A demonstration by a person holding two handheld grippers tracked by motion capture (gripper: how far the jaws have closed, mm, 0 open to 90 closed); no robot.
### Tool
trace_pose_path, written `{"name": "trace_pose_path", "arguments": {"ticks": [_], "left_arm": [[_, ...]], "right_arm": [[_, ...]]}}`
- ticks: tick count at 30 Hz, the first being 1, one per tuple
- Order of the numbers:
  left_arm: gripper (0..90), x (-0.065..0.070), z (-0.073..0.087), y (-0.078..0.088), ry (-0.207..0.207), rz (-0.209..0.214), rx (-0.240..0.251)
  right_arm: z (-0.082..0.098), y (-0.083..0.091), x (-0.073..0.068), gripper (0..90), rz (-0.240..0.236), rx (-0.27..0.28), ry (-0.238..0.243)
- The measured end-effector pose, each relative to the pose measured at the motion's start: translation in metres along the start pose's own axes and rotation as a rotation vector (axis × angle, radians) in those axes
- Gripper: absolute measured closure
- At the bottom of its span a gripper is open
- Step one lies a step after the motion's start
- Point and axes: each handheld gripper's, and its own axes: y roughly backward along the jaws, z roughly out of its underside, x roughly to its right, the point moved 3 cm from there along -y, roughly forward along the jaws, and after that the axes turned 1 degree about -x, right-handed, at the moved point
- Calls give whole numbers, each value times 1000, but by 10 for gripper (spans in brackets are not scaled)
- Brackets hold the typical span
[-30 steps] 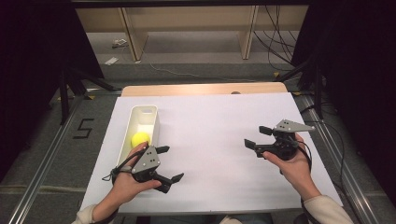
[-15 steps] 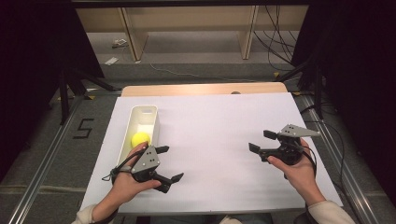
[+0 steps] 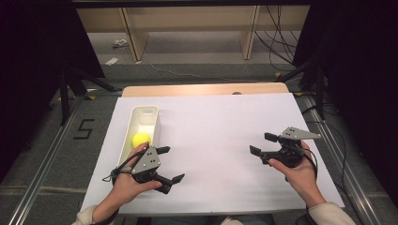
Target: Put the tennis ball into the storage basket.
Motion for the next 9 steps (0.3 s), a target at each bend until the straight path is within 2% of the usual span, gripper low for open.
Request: {"name": "trace_pose_path", "arguments": {"ticks": [9], "left_arm": [[10,0,0,-1,0,3,-2]], "right_arm": [[0,0,0,157,-2,5,2]]}}
